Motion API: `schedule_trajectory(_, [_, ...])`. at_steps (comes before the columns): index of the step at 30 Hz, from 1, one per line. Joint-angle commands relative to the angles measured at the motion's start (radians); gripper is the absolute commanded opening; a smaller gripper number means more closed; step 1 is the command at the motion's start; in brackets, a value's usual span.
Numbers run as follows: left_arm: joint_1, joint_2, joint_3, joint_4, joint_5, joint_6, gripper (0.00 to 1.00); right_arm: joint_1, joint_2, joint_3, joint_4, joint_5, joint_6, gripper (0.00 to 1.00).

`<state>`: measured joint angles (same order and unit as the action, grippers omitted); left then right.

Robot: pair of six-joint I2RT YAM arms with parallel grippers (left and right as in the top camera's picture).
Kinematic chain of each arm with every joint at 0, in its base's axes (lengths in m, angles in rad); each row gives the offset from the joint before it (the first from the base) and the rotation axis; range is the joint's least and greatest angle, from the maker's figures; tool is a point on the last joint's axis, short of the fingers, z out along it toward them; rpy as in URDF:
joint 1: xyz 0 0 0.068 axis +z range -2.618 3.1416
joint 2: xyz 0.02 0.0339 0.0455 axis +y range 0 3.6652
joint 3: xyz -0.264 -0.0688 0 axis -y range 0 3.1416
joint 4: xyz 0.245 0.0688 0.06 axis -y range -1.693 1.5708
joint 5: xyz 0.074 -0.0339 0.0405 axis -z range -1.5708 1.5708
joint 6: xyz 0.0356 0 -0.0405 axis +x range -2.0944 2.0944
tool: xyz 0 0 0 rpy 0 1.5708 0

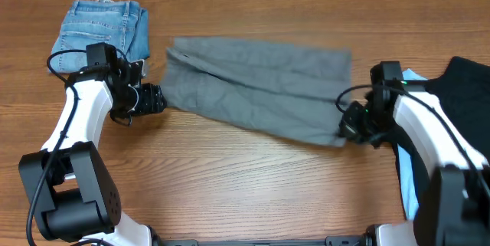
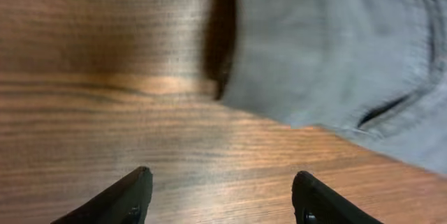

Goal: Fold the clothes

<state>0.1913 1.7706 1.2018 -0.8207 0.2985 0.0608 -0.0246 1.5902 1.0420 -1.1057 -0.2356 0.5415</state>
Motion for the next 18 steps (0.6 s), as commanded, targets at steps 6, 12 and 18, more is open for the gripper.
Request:
schedule_trajectory(6, [-0.001,0.002,0.010,-0.021,-0.014,0.022,0.66,-0.045,-0.183,0.014,-0.013,0.149,0.039,0.98])
schedule_trajectory(12, [-0.003,0.001,0.104,-0.095,-0.014,0.022,0.66,-0.063,-0.158,0.010,0.122,0.088,0.039,0.79])
schedule_trajectory(18, [-0.003,0.001,0.231,-0.175,-0.010,0.022,0.65,-0.062,-0.027,0.005,0.206,0.016,0.078,0.59])
